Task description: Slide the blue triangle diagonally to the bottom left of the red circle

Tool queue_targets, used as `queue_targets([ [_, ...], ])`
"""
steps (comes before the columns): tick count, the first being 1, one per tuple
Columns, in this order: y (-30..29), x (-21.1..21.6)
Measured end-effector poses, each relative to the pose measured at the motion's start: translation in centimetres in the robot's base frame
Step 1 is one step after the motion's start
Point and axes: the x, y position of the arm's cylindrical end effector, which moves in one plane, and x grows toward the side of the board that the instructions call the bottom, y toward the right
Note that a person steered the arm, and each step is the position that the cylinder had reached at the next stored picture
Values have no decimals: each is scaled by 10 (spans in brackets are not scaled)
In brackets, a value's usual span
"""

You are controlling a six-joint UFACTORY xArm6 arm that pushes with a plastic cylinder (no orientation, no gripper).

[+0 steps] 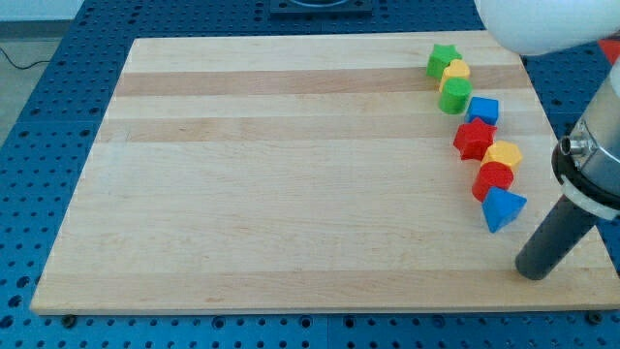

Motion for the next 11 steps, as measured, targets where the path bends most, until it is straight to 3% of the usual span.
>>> queue_targets([
  [2,1,-6],
  [4,101,-13],
  [5,96,-33],
  [6,53,-44],
  [8,-82,-50],
  [9,-67,-30],
  [10,-11,-37],
  [11,8,-64],
])
